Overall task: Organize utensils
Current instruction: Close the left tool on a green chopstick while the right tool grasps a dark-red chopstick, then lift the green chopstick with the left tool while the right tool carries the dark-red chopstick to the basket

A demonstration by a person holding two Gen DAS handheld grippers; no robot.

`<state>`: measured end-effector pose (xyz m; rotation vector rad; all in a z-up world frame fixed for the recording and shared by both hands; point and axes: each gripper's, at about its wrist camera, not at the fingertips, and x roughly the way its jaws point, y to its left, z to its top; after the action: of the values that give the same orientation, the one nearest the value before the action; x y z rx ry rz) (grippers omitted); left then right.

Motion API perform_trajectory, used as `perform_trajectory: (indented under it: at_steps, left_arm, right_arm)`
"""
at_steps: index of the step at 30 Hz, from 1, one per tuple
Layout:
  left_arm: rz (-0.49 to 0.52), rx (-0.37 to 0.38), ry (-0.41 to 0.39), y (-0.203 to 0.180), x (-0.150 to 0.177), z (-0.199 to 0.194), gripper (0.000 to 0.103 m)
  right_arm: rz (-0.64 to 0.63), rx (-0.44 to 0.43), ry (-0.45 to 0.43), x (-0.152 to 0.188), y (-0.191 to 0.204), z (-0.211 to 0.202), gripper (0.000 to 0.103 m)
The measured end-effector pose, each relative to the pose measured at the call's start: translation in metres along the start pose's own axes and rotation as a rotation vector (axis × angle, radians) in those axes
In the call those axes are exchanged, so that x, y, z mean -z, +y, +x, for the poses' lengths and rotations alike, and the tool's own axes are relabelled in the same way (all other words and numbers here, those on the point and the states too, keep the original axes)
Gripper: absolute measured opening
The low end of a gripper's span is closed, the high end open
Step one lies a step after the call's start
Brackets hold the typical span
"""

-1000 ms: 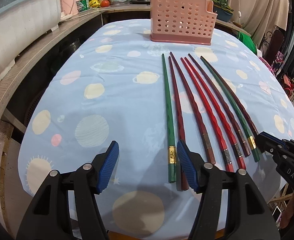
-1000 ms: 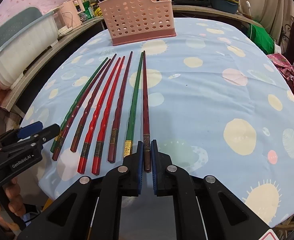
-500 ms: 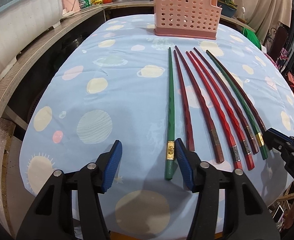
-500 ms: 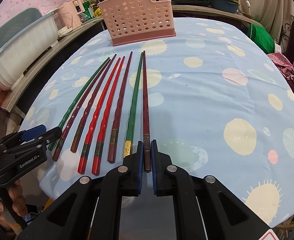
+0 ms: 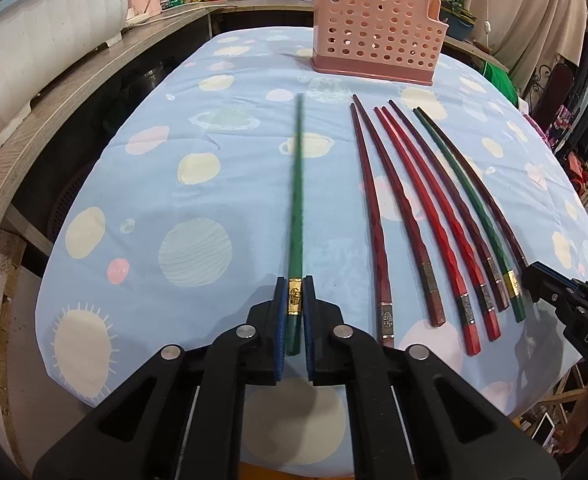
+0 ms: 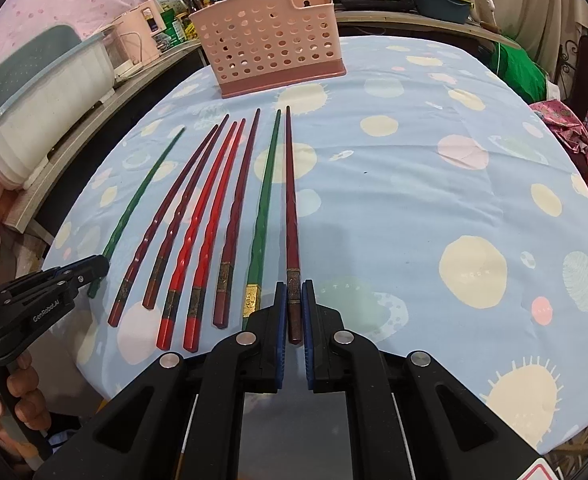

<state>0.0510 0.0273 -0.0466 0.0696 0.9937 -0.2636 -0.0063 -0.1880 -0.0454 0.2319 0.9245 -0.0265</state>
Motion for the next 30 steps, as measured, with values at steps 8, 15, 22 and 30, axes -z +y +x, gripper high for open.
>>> perform_trajectory:
  at_steps: [8,15,22,30]
  left_arm:
    - [-0.029,0.017,-0.027,0.007,-0.015,-0.019,0.007]
    - [-0.047,0.019,-0.078,0.015,-0.039,-0.043,0.007]
    - [-0.052,0.011,-0.13,0.021,-0.074,-0.064,0.007]
    - [-0.045,0.022,-0.201,0.023,-0.126,-0.085,0.007]
  right_arm:
    - [0.027,-0.017,-0.068,-0.017,-0.009,-0.023,0.007]
    - [0.041,-0.029,-0.166,-0.046,-0.018,-0.056,0.007]
    - [0.06,-0.046,-0.28,-0.087,-0.029,-0.085,0.007]
    - [0.038,-0.049,-0.373,-0.136,-0.031,-0.101,0.007]
